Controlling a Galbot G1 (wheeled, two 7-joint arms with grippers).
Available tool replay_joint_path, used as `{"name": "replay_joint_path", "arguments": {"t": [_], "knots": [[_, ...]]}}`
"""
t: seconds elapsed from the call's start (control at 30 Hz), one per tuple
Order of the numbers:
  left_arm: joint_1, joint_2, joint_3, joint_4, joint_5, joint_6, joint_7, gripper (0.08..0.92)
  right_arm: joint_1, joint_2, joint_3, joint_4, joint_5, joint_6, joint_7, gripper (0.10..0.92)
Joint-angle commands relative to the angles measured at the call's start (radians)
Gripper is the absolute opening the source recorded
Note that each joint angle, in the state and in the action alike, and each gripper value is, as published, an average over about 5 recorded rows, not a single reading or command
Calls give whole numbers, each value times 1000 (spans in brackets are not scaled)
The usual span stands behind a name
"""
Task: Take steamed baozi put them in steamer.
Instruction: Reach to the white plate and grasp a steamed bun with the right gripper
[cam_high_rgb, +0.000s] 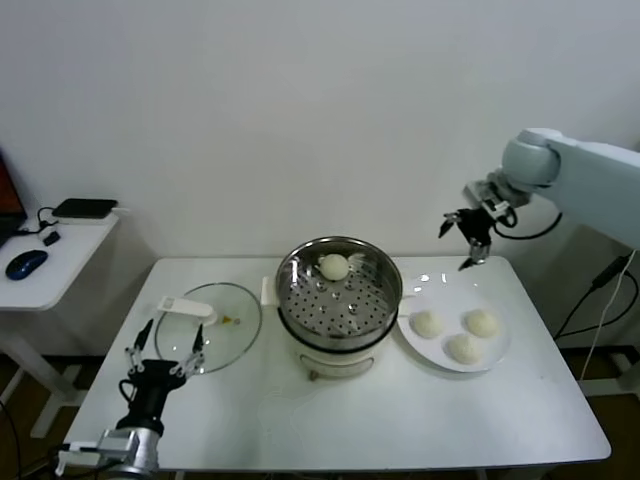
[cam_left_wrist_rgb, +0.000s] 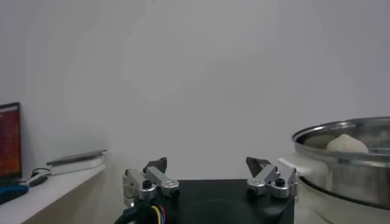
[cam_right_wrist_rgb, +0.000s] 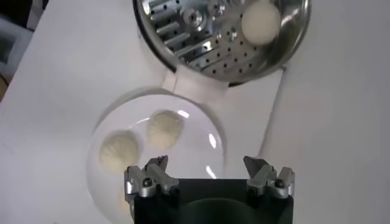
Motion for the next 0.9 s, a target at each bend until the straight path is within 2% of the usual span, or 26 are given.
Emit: {"name": "replay_joint_path", "arguments": {"t": [0.03, 0.43, 0.63, 0.9], "knots": [[4, 2, -1, -8, 3, -9, 0, 823, -174, -53, 70, -28, -7, -121, 28, 823], [-4, -5, 0, 6, 23, -7, -1, 823, -343, 35, 147, -76, -52, -144, 40, 823], [5, -9, -6, 19, 20, -11, -1, 823, -435, 86, 242, -170, -110, -117, 99, 823], [-4, -10, -22, 11, 11, 9, -1, 823, -508, 145, 319, -246, -166, -102, 106, 823]]}}
